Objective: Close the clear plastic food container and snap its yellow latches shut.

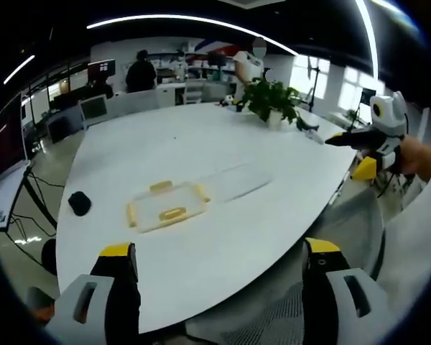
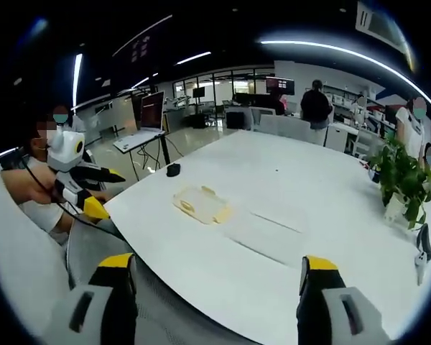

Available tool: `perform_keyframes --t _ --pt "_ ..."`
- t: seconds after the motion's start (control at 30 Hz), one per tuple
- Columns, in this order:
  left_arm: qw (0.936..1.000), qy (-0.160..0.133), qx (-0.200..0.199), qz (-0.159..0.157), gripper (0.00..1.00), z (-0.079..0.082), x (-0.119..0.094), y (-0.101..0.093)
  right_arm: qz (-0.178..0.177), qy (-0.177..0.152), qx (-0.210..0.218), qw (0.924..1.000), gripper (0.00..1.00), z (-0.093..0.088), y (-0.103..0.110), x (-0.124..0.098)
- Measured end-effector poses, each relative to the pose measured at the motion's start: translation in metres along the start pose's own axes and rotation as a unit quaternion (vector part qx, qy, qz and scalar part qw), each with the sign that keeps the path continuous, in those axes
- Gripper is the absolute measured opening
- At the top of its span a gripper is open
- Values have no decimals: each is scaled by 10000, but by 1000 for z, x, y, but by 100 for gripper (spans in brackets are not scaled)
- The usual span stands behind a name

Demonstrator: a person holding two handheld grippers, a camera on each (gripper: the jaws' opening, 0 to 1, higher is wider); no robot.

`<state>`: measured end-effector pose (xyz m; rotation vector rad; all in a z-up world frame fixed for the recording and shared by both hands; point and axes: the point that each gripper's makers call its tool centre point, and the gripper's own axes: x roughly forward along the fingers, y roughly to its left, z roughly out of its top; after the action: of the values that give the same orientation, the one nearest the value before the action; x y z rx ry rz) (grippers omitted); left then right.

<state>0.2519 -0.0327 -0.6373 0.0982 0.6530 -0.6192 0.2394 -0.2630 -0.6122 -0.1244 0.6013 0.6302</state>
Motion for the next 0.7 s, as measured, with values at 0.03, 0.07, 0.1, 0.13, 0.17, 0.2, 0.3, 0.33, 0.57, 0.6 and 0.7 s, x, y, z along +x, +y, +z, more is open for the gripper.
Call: perform_keyframes --t 0.03,0.07,0.1,0.13,0.17,0.2,0.3,0.33,0.57,0.6,0.7 --pt "10000 7 21 -5 93 0 0 1 6 11 -7 10000 94 1 1 1" --pt "10000 20 55 -5 93 0 0 2 10 11 -14 10000 94 1 1 2" --pt "10000 27 70 -5 92 -1 0 4 14 2 -38 10000 94 2 1 3" --pt "10000 33 72 -16 92 0 0 5 19 1 -52 10000 93 2 1 3" --pt "10000 35 65 -26 91 0 -1 6 29 4 -85 10000 93 3 2 5" --pt "10000 31 50 -39 91 0 -1 8 30 11 -98 9999 93 3 2 6" --pt "9999 50 91 -59 91 1 -1 12 77 85 -121 9999 89 4 3 9" --pt "9999 50 105 -63 91 2 -1 13 71 74 -147 9998 90 5 3 10" --pt "9996 83 230 -103 88 4 0 24 122 79 -357 9993 89 12 4 18" --pt "9996 58 222 -131 88 5 -1 25 158 104 -392 9991 89 12 4 19" --pt "9995 -13 267 -194 87 10 -1 28 247 147 -485 9984 86 16 4 23"
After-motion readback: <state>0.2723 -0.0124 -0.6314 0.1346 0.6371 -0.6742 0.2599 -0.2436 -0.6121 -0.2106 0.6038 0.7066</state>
